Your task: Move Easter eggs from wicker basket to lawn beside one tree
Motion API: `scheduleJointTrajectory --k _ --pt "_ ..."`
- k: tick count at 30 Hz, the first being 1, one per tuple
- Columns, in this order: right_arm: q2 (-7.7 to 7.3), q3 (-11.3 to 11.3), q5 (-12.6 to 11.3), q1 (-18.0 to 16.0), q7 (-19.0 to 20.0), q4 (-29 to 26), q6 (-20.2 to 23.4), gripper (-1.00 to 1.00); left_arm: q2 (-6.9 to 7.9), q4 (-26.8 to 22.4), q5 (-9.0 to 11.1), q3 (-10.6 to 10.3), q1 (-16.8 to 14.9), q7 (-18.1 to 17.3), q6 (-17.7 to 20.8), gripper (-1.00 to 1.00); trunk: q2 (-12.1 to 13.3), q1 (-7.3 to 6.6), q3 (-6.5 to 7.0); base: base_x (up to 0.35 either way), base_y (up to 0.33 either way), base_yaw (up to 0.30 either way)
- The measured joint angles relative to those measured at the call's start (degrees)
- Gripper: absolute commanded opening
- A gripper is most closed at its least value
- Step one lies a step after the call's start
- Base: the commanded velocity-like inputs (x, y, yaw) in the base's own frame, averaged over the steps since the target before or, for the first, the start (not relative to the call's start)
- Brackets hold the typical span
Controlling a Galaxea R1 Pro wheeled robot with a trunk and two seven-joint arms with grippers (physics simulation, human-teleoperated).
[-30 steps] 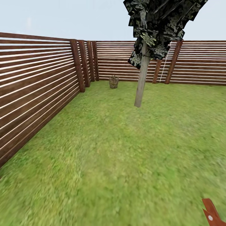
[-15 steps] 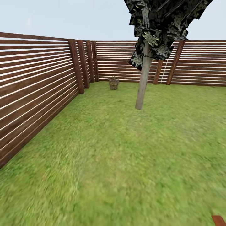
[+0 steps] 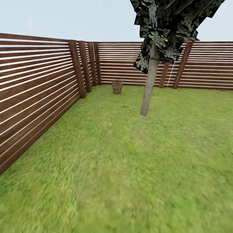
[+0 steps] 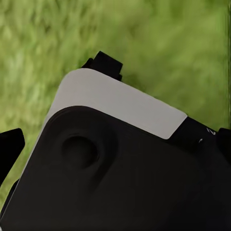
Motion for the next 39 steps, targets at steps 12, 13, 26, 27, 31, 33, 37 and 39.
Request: scheduleJointTrajectory --k 12,13,26,27,31,33,37,39 --pt "0.0 0.0 0.0 0.0 0.0 0.0 0.0 1.0 0.01 0.1 0.0 0.0 0.0 0.0 0.0 1.0 0.0 0.0 0.0 0.339 0.0 0.0" --pt "0.0 0.0 0.0 0.0 0.0 0.0 0.0 1.0 0.01 0.1 0.0 0.0 0.0 0.0 0.0 1.0 0.0 0.0 0.0 0.339 0.0 0.0" --pt "0.0 0.0 0.0 0.0 0.0 0.0 0.0 1.0 0.02 0.1 0.0 0.0 0.0 0.0 0.0 1.0 0.0 0.0 0.0 0.339 0.0 0.0" --pt "0.0 0.0 0.0 0.0 0.0 0.0 0.0 1.0 0.02 0.1 0.0 0.0 0.0 0.0 0.0 1.0 0.0 0.0 0.0 0.339 0.0 0.0" --pt "0.0 0.0 0.0 0.0 0.0 0.0 0.0 1.0 0.0 0.1 0.0 0.0 0.0 0.0 0.0 1.0 0.0 0.0 0.0 0.339 0.0 0.0" --pt "0.0 0.0 0.0 0.0 0.0 0.0 0.0 1.0 0.0 0.0 0.0 0.0 0.0 0.0 0.0 1.0 0.0 0.0 0.0 0.339 0.0 0.0" --pt "0.0 0.0 0.0 0.0 0.0 0.0 0.0 1.0 -0.03 0.0 0.0 0.0 0.0 0.0 0.0 1.0 0.0 0.0 0.0 0.339 0.0 0.0" --pt "0.0 0.0 0.0 0.0 0.0 0.0 0.0 1.0 0.0 0.1 0.0 0.0 0.0 0.0 0.1 1.0 0.0 0.0 0.0 0.339 0.0 0.0"
